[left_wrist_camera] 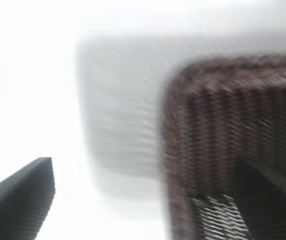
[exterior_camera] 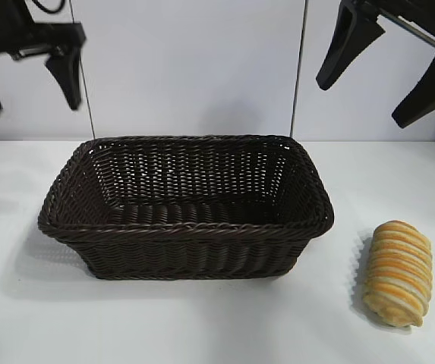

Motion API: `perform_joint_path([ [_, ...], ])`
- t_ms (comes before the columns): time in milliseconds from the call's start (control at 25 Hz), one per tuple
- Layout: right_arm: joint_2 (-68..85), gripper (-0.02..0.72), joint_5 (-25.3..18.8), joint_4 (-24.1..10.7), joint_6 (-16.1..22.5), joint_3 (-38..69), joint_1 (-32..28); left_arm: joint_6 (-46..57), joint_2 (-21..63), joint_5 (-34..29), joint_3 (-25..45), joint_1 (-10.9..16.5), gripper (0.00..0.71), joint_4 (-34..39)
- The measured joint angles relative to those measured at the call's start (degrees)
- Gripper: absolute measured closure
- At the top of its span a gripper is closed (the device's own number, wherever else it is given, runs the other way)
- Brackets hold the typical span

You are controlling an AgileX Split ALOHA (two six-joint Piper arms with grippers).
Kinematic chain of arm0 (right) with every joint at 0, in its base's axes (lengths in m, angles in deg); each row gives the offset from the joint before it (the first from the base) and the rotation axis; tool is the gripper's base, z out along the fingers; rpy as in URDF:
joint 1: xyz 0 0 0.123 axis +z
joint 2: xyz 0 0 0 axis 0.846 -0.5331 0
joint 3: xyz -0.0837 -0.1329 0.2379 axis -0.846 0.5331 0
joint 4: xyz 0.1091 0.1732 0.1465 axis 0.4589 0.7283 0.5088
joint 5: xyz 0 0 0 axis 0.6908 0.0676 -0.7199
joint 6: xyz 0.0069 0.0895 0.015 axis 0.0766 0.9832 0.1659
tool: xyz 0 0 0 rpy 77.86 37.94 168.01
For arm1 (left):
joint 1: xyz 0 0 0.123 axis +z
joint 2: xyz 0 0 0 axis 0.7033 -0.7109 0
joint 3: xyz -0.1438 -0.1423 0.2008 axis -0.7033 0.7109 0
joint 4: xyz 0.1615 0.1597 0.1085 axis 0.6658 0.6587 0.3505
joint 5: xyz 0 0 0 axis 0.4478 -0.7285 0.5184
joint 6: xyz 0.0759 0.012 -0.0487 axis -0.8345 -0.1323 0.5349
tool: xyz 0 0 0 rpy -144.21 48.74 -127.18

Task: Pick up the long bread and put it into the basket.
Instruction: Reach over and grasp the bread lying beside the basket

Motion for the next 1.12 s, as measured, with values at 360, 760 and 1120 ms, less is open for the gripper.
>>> perform_joint_path([
  [360,0.0,0.008,0.0,0.0,0.0,0.0,0.0,-5.16,5.38,-0.86,-1.87,19.97,0.016,-5.9],
  [760,0.0,0.008,-0.03,-0.05,-0.52,0.0,0.0,-15.24,20.5,-1.91,-1.87,28.17,0.016,-29.29],
  [1120,0.0,0.008,-0.25,-0.93,-0.92,0.0,0.0,-17.16,40.51,-2.22,3.2,18.57,0.016,-23.93],
])
